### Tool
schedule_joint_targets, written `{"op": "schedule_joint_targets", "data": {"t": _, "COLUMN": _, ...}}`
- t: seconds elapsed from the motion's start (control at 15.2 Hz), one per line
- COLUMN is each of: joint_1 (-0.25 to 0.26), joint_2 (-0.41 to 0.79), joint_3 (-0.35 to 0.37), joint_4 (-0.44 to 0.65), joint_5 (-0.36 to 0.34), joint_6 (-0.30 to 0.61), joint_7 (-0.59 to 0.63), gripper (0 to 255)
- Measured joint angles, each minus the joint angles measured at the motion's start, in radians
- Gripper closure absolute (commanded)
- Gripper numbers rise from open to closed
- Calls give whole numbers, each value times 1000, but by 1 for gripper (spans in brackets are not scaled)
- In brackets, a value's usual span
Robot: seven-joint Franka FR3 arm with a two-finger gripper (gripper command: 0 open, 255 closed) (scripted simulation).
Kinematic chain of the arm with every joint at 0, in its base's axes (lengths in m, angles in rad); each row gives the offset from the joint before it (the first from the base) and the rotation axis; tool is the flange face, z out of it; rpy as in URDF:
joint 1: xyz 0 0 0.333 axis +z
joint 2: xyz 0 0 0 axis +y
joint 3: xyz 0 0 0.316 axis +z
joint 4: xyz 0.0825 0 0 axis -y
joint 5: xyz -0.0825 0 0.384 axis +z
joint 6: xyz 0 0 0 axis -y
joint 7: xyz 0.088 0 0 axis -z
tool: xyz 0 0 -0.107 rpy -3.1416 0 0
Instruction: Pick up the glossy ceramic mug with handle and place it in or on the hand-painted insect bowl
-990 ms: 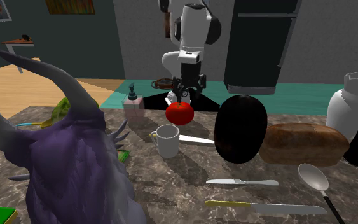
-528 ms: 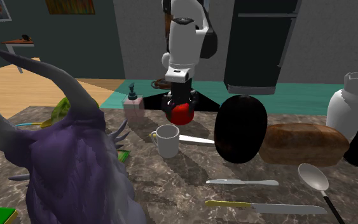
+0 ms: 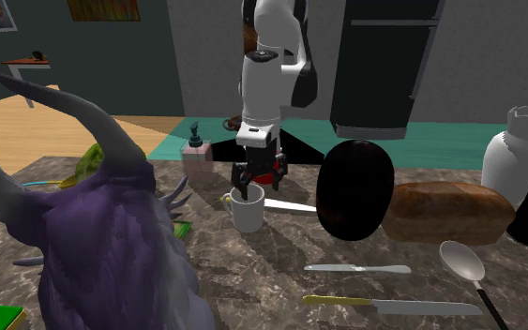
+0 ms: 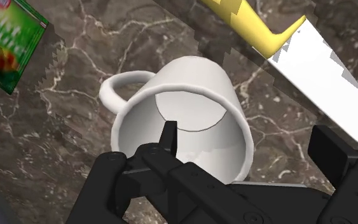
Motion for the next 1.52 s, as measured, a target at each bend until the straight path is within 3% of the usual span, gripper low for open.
{"op": "schedule_joint_targets", "data": {"t": 0.53, "joint_1": -4, "joint_2": 20, "joint_3": 4, "joint_4": -8, "joint_5": 11, "joint_6": 27, "joint_7": -7, "gripper": 0}}
{"op": "schedule_joint_targets", "data": {"t": 0.59, "joint_1": -4, "joint_2": 20, "joint_3": 4, "joint_4": -8, "joint_5": 11, "joint_6": 27, "joint_7": -7, "gripper": 255}}
{"op": "schedule_joint_targets", "data": {"t": 1.52, "joint_1": -1, "joint_2": -2, "joint_3": -1, "joint_4": 8, "joint_5": -1, "joint_6": -10, "joint_7": -1, "gripper": 255}}
